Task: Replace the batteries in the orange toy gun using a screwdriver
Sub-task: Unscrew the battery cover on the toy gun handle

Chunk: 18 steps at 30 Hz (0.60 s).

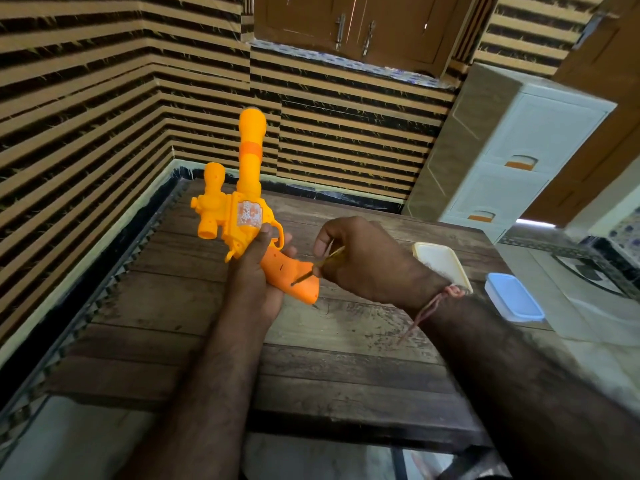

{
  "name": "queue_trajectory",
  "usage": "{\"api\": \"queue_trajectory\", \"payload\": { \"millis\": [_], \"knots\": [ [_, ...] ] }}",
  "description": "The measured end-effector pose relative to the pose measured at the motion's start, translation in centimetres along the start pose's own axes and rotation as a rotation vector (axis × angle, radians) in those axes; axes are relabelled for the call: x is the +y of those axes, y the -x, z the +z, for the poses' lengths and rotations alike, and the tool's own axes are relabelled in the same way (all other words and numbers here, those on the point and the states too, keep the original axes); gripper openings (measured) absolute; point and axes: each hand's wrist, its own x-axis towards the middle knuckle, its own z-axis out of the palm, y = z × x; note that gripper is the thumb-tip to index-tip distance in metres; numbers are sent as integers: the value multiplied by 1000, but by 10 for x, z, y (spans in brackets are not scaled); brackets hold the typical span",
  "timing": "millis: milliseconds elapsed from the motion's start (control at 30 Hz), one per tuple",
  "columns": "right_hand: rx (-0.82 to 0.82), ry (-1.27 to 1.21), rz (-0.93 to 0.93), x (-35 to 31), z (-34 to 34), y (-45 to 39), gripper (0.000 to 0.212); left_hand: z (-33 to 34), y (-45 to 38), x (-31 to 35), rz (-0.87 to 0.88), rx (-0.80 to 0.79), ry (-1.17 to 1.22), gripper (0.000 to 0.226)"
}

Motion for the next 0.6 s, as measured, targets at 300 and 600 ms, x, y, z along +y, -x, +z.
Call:
{"api": "queue_trajectory", "payload": {
  "millis": [300,600],
  "knots": [
    [-1,28,-14,-5,-2,3,10,1,2,-3,9,-4,-2,33],
    [-25,61,-24,-5,-1,5,14,0,-2,-3,-6,21,14,34]
  ]
}}
